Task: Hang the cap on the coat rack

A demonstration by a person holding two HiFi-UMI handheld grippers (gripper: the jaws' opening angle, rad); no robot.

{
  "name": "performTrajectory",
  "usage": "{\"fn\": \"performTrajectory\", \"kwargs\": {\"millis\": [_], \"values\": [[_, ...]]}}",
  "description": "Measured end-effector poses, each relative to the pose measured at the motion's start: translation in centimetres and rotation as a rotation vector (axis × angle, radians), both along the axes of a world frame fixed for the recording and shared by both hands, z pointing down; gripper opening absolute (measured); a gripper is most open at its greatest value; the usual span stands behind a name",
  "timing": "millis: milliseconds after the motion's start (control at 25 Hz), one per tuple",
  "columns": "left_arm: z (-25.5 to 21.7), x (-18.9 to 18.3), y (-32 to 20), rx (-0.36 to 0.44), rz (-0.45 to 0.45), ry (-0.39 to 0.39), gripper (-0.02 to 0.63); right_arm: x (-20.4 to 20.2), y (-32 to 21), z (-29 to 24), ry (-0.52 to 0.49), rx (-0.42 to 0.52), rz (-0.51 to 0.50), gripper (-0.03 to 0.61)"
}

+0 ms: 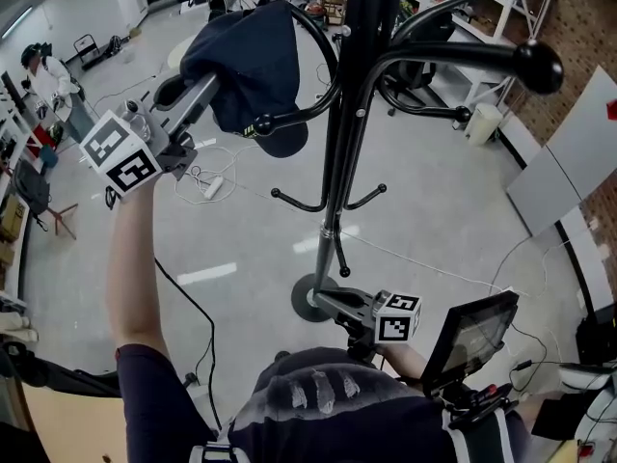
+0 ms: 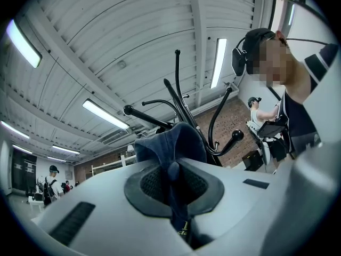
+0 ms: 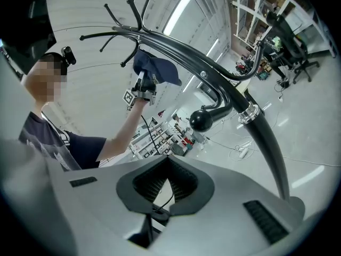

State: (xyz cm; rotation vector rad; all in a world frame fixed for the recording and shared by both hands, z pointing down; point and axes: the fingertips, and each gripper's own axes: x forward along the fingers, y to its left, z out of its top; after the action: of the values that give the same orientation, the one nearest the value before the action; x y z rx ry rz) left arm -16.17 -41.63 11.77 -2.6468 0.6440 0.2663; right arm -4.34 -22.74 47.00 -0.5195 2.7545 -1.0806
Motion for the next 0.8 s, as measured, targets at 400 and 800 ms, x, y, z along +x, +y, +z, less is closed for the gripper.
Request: {"fn": "performTrajectory", "kwargs": {"millis": [400,800], "values": [[1.0,0.7,0.3,-0.01,0.014,-0.056,0.02,-0.1,-0.1,0.0,-0.004,-0.007,0.004,0.003],[2.1,2.1,0.4,-0.046,0.064,-0.107,0.02,-0.2,-0.3,-0.6,-0.007,-0.003,0.005,0.003]]}}
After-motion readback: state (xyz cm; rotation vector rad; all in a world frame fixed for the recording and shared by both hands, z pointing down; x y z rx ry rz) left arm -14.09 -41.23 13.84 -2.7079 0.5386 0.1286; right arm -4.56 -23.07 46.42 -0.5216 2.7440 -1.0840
